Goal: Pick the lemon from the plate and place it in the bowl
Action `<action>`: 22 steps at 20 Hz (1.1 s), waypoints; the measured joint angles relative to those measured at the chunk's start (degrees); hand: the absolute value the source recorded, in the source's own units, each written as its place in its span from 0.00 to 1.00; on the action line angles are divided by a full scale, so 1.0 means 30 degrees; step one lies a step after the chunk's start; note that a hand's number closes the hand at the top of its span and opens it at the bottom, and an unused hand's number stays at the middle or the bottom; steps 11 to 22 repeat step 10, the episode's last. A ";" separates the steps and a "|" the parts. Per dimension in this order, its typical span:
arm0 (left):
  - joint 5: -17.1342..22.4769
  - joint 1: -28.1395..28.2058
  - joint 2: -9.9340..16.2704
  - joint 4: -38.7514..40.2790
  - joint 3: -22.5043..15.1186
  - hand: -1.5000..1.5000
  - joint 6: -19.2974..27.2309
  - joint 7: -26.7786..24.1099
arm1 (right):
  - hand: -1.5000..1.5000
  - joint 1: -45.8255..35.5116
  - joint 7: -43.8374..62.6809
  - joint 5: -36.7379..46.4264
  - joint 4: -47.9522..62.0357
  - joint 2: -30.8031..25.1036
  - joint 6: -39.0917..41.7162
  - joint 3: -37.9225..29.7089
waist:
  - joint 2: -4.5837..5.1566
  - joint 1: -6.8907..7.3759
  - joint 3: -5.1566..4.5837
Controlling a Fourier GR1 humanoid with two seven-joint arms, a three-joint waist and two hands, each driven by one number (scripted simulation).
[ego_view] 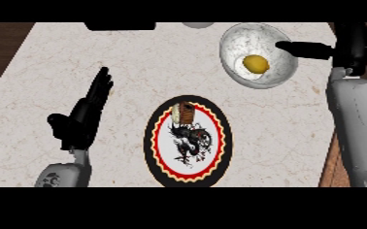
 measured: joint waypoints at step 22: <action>-0.0298 -0.0186 -0.0498 0.0174 -0.0412 0.50 0.0365 -0.0061 | 0.00 0.5319 -0.0608 -0.2633 -0.5346 -0.0127 0.2855 -0.0245 | 0.0055 0.0117 0.0001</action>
